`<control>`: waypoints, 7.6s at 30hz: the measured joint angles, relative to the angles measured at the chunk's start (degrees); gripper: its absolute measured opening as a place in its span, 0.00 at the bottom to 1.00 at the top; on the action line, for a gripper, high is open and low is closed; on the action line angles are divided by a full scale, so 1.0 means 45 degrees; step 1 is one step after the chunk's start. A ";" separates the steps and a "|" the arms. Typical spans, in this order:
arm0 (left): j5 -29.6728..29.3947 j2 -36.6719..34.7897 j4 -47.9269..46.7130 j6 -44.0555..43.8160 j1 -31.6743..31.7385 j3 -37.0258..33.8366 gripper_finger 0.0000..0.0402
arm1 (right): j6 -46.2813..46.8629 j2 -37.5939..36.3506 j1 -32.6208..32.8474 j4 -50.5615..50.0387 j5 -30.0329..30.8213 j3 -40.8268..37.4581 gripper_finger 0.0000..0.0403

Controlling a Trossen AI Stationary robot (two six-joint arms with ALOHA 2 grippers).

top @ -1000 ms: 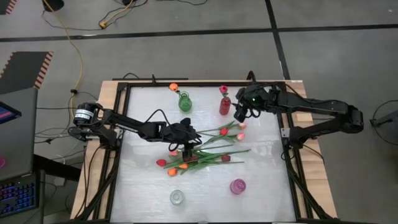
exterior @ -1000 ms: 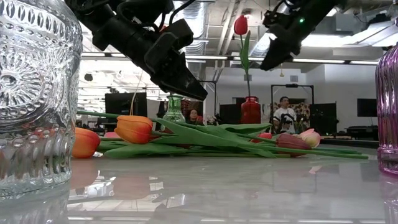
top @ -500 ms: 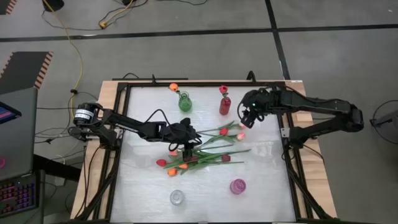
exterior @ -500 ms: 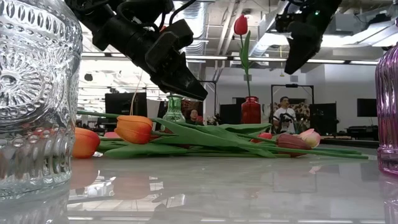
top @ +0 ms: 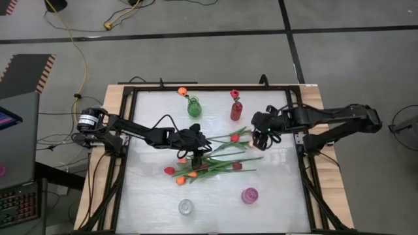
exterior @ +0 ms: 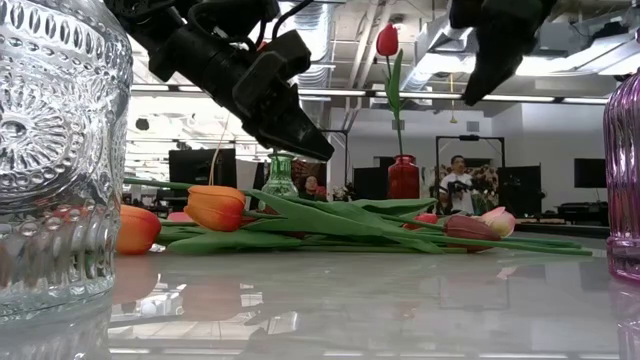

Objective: Sort flowers into vase by color
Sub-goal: Put the red flower into the red vase

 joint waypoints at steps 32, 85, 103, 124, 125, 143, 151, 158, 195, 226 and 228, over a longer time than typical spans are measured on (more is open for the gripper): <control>-0.0003 0.0030 0.0626 -0.0308 0.0044 0.0005 0.36 | 0.0057 0.0093 0.0943 0.6661 0.0010 -0.3503 0.54; -0.1165 0.4061 0.1768 -0.2011 -0.0049 0.1282 0.36 | 0.0070 0.0093 0.0944 0.7052 0.0015 -0.3484 0.54; -0.1480 0.4056 0.0894 -0.2341 -0.0039 0.1302 0.06 | 0.0065 0.0093 0.0958 0.7036 0.0015 -0.3484 0.54; -0.1355 0.2905 0.0828 -0.2152 0.0064 0.1894 0.01 | 0.0070 0.0093 0.0958 0.7087 0.0019 -0.3488 0.54; -0.1413 0.2802 0.0688 -0.2152 0.0086 0.1885 0.01 | 0.0077 0.0093 0.0958 0.7146 0.0019 -0.3488 0.54; -0.2520 -0.0296 0.0010 -0.0845 0.0291 0.1889 0.01 | 0.0968 -0.1759 0.1809 0.7286 0.0019 -0.3469 0.54; -0.2670 -0.1093 0.1589 -0.0634 0.0287 0.1889 0.01 | 0.0929 -0.1622 0.2034 0.8308 0.1457 -0.3469 0.54; -0.1950 -0.1025 0.2908 -0.0207 0.0276 0.1889 0.01 | -0.0430 -0.0937 0.1756 1.1597 0.1504 -0.3469 0.54; -0.1674 -0.1001 0.3415 0.1020 0.0053 0.1889 0.19 | -0.1718 0.0331 0.1123 1.5283 0.1624 -0.3469 0.09; -0.0434 -0.2735 0.0811 0.0252 0.0049 -0.0883 0.28 | -0.1910 -0.6200 0.0293 0.7632 0.1649 -0.2965 0.10; -0.0464 -0.2739 0.0944 0.0130 0.0049 -0.0932 0.28 | -0.1903 -0.6303 0.0233 0.6863 0.1704 -0.2388 0.10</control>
